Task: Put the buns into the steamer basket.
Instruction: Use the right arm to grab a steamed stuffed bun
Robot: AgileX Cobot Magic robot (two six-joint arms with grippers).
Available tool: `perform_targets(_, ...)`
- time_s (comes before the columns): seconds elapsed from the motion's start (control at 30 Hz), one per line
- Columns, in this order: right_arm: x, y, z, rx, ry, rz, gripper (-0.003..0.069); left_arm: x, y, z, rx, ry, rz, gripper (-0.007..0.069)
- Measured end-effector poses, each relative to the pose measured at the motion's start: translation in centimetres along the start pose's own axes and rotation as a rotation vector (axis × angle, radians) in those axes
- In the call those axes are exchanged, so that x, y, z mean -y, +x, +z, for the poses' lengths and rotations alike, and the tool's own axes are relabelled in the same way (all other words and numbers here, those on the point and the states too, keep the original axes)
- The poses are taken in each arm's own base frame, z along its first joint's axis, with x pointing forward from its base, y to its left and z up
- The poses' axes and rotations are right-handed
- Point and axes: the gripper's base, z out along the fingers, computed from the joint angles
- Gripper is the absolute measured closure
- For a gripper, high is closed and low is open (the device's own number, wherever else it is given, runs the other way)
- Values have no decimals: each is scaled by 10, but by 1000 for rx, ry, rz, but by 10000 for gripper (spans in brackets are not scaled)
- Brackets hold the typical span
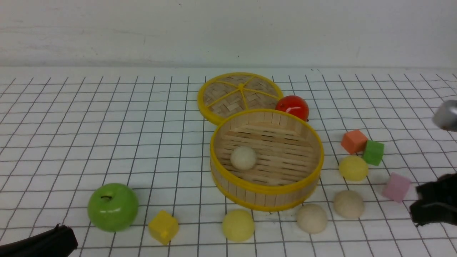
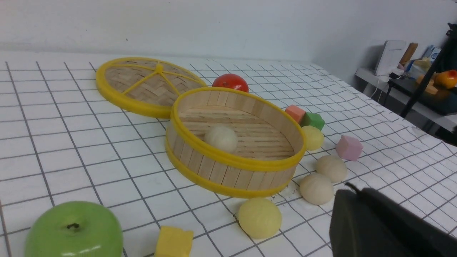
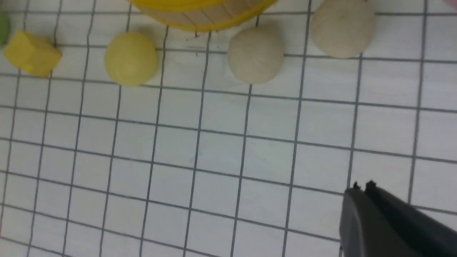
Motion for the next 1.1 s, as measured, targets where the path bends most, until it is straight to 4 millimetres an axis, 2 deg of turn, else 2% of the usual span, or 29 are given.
perform_targets(0.03, -9, -9, 16, -45, -6, -36, 659, 0, 1, 0, -5, 0, 0, 638)
perform_targets(0.07, -8, -10, 18, -51, -3, -36, 659, 0, 1, 0, -5, 0, 0, 638)
perform_targets(0.1, -20, -19, 38, -91, 7, -80, 659, 0, 1, 0, -6, 0, 0, 638)
perform_targets(0.13, -21, -20, 43, -103, 11, -81, 658, 0, 1, 0, -6, 0, 0, 638)
perform_targets(0.2, -32, -33, 71, -147, 59, -111, 641, 0, 1, 0, -8, 0, 1, 638)
perform_targets(0.27, -37, -40, 85, -164, 88, -122, 622, 0, 1, 0, -10, 0, 1, 638)
perform_targets(0.3, -39, -44, 100, -192, 111, -129, 595, 0, 1, 0, -10, 0, 1, 638)
perform_targets(0.33, -40, -46, 102, -190, 116, -134, 591, 0, 1, 0, -10, 0, 1, 638)
perform_targets(0.4, -43, -54, 126, -216, 140, -147, 508, 0, 1, 0, -10, 0, 1, 638)
perform_targets(0.53, -44, -62, 143, -194, 142, -153, 378, 0, 1, 0, -10, 0, 1, 638)
perform_targets(0.7, -45, -64, 148, -178, 137, -150, 306, 0, 1, 0, -10, 0, 3, 638)
perform_targets(0.93, -41, -63, 167, -198, 144, -143, 319, 0, 1, 0, -10, -1, 10, 638)
perform_targets(1.1, -38, -61, 178, -215, 150, -139, 400, 0, 1, 0, -10, -2, 11, 638)
